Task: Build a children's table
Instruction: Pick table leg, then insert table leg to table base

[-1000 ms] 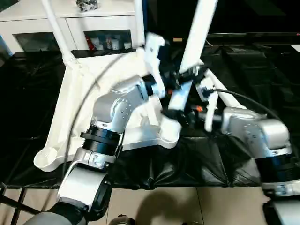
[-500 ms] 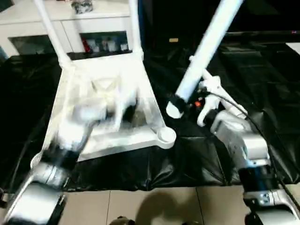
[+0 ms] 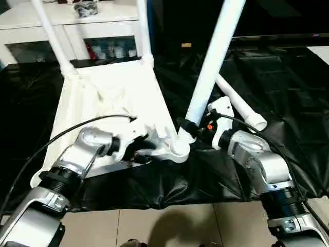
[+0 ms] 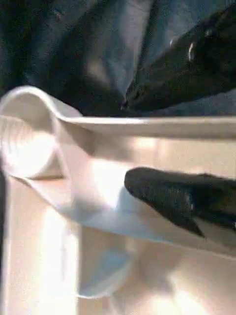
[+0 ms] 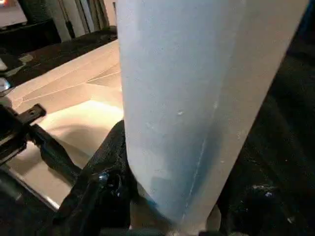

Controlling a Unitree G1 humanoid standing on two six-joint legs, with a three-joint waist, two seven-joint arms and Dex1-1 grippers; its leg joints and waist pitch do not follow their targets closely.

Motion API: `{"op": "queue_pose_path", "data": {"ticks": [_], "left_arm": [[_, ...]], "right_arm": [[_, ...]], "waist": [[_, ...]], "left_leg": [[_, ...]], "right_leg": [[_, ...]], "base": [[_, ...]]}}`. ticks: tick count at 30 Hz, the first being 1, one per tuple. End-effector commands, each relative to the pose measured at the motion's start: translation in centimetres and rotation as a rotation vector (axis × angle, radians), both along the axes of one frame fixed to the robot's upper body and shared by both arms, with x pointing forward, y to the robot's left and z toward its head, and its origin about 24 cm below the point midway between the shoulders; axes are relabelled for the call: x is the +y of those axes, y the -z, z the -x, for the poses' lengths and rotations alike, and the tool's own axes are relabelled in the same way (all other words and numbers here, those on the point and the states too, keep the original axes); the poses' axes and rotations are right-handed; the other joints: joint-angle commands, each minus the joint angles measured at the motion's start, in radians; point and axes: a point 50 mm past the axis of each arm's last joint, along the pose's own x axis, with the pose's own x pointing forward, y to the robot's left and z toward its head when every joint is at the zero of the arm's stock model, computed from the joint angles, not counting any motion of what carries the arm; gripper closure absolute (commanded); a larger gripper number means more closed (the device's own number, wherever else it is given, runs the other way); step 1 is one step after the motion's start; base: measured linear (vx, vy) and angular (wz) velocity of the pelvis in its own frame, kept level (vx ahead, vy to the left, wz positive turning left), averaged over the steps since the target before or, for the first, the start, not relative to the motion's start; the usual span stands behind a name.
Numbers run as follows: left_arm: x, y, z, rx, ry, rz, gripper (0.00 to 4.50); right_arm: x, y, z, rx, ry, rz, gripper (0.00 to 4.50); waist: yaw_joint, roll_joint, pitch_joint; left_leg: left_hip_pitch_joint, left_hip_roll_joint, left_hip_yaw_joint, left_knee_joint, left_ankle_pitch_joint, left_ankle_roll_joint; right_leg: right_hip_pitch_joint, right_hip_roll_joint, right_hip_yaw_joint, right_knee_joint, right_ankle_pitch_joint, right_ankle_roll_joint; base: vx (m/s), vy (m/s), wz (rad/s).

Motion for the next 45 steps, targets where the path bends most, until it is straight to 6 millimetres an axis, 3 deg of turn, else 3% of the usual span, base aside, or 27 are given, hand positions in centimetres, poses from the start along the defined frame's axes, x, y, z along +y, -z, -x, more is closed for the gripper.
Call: {"op": "queue_pose_path", "data": {"ticks": [1, 9, 10, 12, 20, 24, 29, 30, 36, 38, 40, 43, 45], "left_arm": [[0.7, -0.2, -0.1, -0.001, -0.006, -0.019, 2.74], [1.5, 0.2, 0.0, 0.024, -0.025, -0.015, 3.33], [1.6, 0.2, 0.1, 0.027, -0.027, -0.01, 3.58], [1.6, 0.3, 0.1, 0.028, -0.029, -0.008, 3.64], [1.6, 0.6, 0.1, 0.039, -0.032, -0.002, 4.45], [1.0, 0.4, -0.1, 0.011, -0.022, 0.036, 4.49], [-1.3, 0.4, -0.4, -0.038, 0.033, 0.11, 4.49], [-1.8, 0.4, -0.5, -0.049, 0.035, 0.126, 4.5], [-3.2, 0.6, -0.8, -0.07, 0.05, 0.154, 4.5], [-3.2, 0.7, -0.8, -0.073, 0.048, 0.153, 4.5], [-3.4, 0.6, -1.1, -0.084, 0.027, 0.161, 4.5], [-3.4, 0.7, -1.2, -0.089, 0.023, 0.166, 4.5], [-3.4, 0.7, -1.3, -0.088, 0.021, 0.168, 4.5]], "right_arm": [[0.1, 0.1, 0.2, -0.01, -0.013, 0.01, 2.61], [0.1, 0.2, 0.2, -0.01, -0.017, 0.018, 2.61], [0.1, 0.2, 0.2, -0.01, -0.018, 0.019, 2.61], [0.1, 0.2, 0.2, -0.01, -0.019, 0.019, 2.61], [0.0, 0.2, 0.1, -0.011, -0.023, 0.028, 2.61], [0.0, 0.3, 0.1, 0.016, -0.045, 0.05, 2.61], [-0.2, 1.1, -0.3, 0.05, -0.054, 0.101, 2.61], [-0.2, 1.2, -0.5, 0.053, -0.052, 0.106, 2.61], [-0.4, 1.2, -1.2, 0.066, -0.046, 0.114, 2.61], [-0.4, 1.2, -1.3, 0.076, -0.051, 0.125, 2.61], [-0.5, 1.3, -1.2, 0.096, -0.082, 0.158, 2.61], [-0.9, 1.5, -1.0, 0.116, -0.093, 0.191, 2.61], [-1.2, 1.5, -0.8, 0.117, -0.104, 0.202, 2.61]], "waist": [[-0.001, 0.003, -0.075], [0.002, 0.001, -0.074], [0.001, -0.006, -0.074], [0.002, -0.003, -0.074], [0.001, -0.006, -0.067], [0.001, -0.008, -0.067], [0.002, -0.012, -0.071], [0.002, -0.017, -0.071], [0.012, -0.015, -0.071], [0.012, -0.015, -0.068], [0.013, -0.024, -0.066], [0.014, -0.021, -0.058], [0.014, -0.024, -0.06]], "left_leg": [[0.03, 0.046, -0.029, -0.077, -0.273, -0.012], [0.031, 0.046, -0.028, -0.077, -0.285, -0.015], [0.03, 0.046, -0.028, -0.077, -0.285, -0.013], [0.031, 0.046, -0.028, -0.077, -0.281, -0.011], [0.034, 0.046, -0.031, -0.08, -0.328, -0.023], [0.034, 0.046, -0.031, -0.08, -0.33, -0.024], [0.029, 0.045, -0.027, -0.076, -0.289, -0.006], [0.028, 0.044, -0.026, -0.075, -0.286, -0.005], [0.031, 0.047, -0.025, -0.074, -0.274, 0.005], [0.034, 0.047, -0.026, -0.075, -0.295, 0.001], [0.035, 0.048, -0.027, -0.078, -0.314, -0.003], [0.044, 0.048, -0.03, -0.08, -0.365, -0.014], [0.044, 0.048, -0.032, -0.081, -0.37, -0.019]], "right_leg": [[0.05, -0.053, 0.041, -0.069, -0.235, -0.213], [0.048, -0.055, 0.043, -0.07, -0.249, -0.218], [0.049, -0.054, 0.043, -0.071, -0.25, -0.217], [0.049, -0.056, 0.043, -0.07, -0.258, -0.217], [0.044, -0.058, 0.044, -0.081, -0.369, -0.184], [0.044, -0.057, 0.044, -0.083, -0.378, -0.178], [0.046, -0.057, 0.044, -0.078, -0.314, -0.2], [0.048, -0.058, 0.044, -0.079, -0.314, -0.2], [0.047, -0.058, 0.044, -0.08, -0.322, -0.2], [0.044, -0.058, 0.044, -0.084, -0.354, -0.193], [0.046, -0.058, 0.043, -0.088, -0.399, -0.179], [0.041, -0.062, 0.044, -0.097, -0.488, -0.159], [0.042, -0.063, 0.044, -0.099, -0.511, -0.144]], "base": [[0.0, 0.0, 0.0], [0.0, 0.0, 0.0], [0.0, 0.0, 0.0], [0.0, 0.0, 0.0], [0.0, 0.0, 0.0], [0.0, 0.0, 0.0], [0.0, 0.0, 0.0], [0.0, 0.0, 0.0], [0.0, 0.0, 0.0], [0.0, 0.0, 0.0], [0.0, 0.0, 0.0], [0.0, 0.0, 0.0], [0.0, 0.0, 0.0]]}}
